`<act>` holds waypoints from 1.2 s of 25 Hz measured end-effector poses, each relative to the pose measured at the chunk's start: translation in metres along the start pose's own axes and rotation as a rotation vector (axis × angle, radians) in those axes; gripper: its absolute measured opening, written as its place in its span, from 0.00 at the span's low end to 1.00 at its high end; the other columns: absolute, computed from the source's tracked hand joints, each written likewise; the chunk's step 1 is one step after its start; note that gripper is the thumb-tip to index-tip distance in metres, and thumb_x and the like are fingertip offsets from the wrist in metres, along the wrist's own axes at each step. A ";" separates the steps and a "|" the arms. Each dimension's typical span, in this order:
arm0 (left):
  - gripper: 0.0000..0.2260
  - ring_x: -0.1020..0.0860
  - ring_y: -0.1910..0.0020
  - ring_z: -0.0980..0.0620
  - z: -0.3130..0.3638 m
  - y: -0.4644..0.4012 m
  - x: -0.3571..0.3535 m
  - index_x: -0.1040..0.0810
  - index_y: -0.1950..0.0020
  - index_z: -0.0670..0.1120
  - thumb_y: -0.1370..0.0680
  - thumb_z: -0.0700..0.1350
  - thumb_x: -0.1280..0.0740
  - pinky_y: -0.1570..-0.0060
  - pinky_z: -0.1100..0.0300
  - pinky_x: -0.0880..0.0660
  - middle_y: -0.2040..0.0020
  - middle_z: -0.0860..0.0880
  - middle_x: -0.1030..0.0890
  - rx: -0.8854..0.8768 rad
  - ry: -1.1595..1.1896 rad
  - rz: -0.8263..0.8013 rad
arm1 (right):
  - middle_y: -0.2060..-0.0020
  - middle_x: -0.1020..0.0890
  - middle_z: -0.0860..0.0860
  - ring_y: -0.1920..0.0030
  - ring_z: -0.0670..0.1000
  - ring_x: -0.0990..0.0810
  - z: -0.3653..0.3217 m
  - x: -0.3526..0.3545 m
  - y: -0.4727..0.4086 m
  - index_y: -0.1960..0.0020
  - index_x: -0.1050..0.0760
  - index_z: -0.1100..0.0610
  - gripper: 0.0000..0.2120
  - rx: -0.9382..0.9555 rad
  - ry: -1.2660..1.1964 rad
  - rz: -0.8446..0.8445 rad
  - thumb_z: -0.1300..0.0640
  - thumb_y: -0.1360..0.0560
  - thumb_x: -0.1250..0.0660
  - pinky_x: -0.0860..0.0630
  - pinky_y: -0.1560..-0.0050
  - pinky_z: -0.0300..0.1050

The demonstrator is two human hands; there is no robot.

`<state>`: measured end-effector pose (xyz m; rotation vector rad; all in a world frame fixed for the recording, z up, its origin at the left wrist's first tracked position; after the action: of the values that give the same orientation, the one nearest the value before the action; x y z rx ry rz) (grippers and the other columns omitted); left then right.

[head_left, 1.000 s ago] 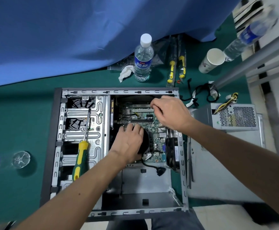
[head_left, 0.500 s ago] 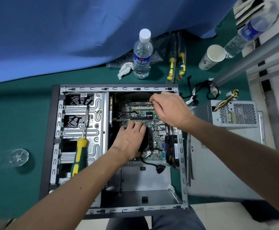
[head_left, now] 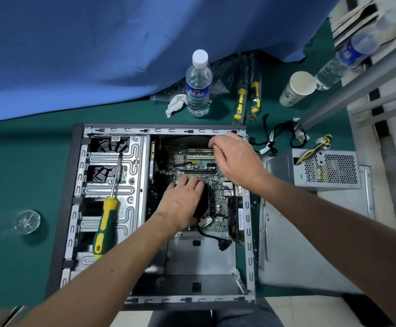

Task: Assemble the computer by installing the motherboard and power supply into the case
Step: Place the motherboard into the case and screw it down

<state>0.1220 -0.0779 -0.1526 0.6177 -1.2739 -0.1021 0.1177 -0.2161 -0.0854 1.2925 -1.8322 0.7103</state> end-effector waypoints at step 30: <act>0.34 0.31 0.35 0.44 -0.021 -0.003 0.021 0.34 0.29 0.45 0.29 0.58 0.25 0.37 0.47 0.29 0.36 0.45 0.30 -0.028 0.191 -0.120 | 0.51 0.21 0.55 0.48 0.51 0.34 0.044 0.017 -0.019 0.45 0.22 0.62 0.19 -0.629 -0.099 0.322 0.53 0.15 0.49 0.36 0.41 0.49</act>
<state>0.1484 -0.0810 -0.1389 0.6641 -1.0492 -0.1559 0.1204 -0.2656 -0.0947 0.6392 -2.1339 0.1888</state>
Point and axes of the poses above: each hand's wrist, its own y-axis away from the middle knuckle, its own x-axis out of the back of the hand, z = x × y, the point moved 8 cm from there along -y, towards the middle knuckle
